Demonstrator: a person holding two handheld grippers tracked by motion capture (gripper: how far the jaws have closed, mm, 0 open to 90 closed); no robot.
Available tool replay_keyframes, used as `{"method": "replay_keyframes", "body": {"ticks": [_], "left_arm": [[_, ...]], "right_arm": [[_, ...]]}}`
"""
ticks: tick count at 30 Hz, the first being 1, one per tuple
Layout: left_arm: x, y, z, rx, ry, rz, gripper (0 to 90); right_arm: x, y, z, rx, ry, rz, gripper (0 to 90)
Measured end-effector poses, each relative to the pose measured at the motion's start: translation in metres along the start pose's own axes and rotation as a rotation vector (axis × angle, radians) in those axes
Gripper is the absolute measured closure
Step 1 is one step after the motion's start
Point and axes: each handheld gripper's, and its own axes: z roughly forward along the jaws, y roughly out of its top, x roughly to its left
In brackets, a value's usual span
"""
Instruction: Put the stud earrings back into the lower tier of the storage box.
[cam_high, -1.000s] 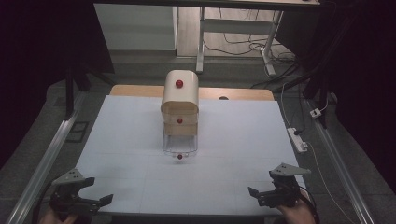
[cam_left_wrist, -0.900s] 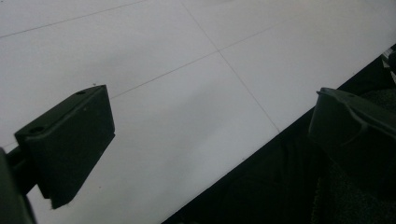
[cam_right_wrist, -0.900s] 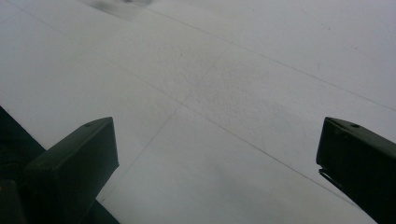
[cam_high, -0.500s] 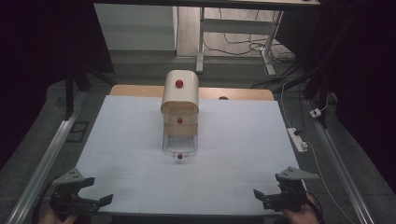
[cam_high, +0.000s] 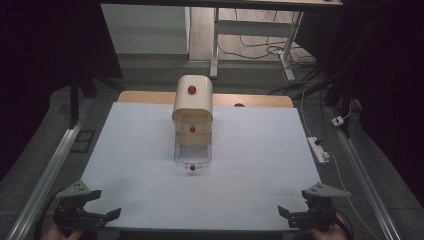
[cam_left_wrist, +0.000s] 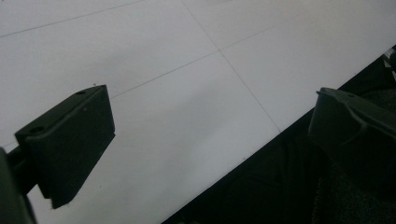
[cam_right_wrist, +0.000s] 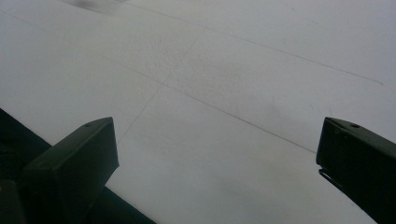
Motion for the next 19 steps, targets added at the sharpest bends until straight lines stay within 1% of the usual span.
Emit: {"method": "replay_keyframes", "body": {"ticks": [8, 14, 16, 19], "left_arm": [[-0.0001, -0.0003, 0.0001, 0.002, 0.003, -0.001, 0.3], [-0.0005, 0.0000, 0.0006, 0.009, 0.008, 0.001, 0.3], [-0.0008, 0.0001, 0.0009, 0.008, 0.008, 0.002, 0.4], [-0.0009, 0.0013, 0.0012, 0.009, 0.008, 0.003, 0.4]], "right_arm": [[-0.0003, -0.0041, -0.0039, 0.013, 0.004, 0.018, 0.0], [-0.0010, -0.0071, -0.0057, 0.038, 0.015, 0.035, 0.0], [-0.0011, -0.0072, -0.0049, 0.045, 0.020, 0.035, 0.0], [-0.0006, -0.0071, -0.0036, 0.059, 0.012, 0.027, 0.0]]}}
